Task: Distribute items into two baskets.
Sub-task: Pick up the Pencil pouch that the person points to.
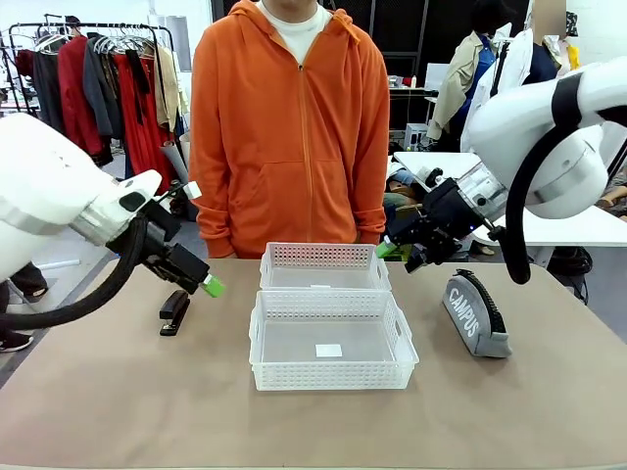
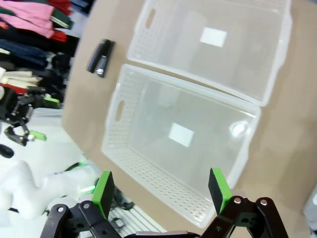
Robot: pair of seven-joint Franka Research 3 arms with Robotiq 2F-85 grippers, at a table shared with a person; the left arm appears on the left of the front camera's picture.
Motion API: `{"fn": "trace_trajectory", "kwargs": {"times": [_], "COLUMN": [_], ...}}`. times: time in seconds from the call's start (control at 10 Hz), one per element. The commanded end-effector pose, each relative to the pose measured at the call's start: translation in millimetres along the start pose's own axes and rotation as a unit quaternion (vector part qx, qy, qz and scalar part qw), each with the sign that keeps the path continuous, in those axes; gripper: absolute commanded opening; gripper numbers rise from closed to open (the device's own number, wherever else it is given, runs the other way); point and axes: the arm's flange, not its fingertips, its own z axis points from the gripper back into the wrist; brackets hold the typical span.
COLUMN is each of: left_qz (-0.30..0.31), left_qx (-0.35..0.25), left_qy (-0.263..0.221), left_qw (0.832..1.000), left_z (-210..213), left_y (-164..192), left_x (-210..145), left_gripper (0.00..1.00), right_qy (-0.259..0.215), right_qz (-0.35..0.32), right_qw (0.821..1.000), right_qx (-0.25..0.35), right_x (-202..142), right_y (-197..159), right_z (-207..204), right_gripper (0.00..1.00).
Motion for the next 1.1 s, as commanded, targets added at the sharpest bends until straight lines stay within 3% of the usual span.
{"fn": "trace_trajectory", "kwargs": {"times": [0.0, 0.3, 0.6, 0.8, 0.9, 1.0], "left_qz": [0.041, 0.101, 0.110, 0.141, 0.138, 0.136], "left_qx": [-0.066, -0.183, -0.274, -0.303, -0.308, -0.288], "left_qy": [0.018, -0.054, -0.112, -0.154, -0.156, -0.128], "left_qw": [0.997, 0.976, 0.949, 0.930, 0.928, 0.939], "left_z": [27.3, 37.5, 31.7, 24.2, 23.5, 30.9], "left_y": [-4.9, -7.2, -16.4, -15.7, -14.7, -15.3], "left_x": [31.1, 53.9, 56.9, 56.6, 54.6, 60.5], "left_gripper": [1.00, 1.00, 1.00, 1.00, 1.00, 1.00], "right_qy": [-0.014, -0.028, -0.051, -0.064, -0.069, -0.054], "right_qz": [0.018, 0.018, -0.027, -0.052, -0.052, -0.031], "right_qw": [0.998, 0.990, 0.986, 0.978, 0.977, 0.984], "right_qx": [0.063, 0.138, 0.154, 0.190, 0.193, 0.168], "right_x": [11.9, 17.0, 25.4, 33.6, 35.7, 24.1], "right_y": [-9.4, -4.8, 5.4, 14.4, 17.9, 8.6], "right_z": [3.1, 9.7, 14.6, 19.0, 19.6, 18.4], "right_gripper": [1.00, 1.00, 1.00, 1.00, 1.00, 1.00]}}
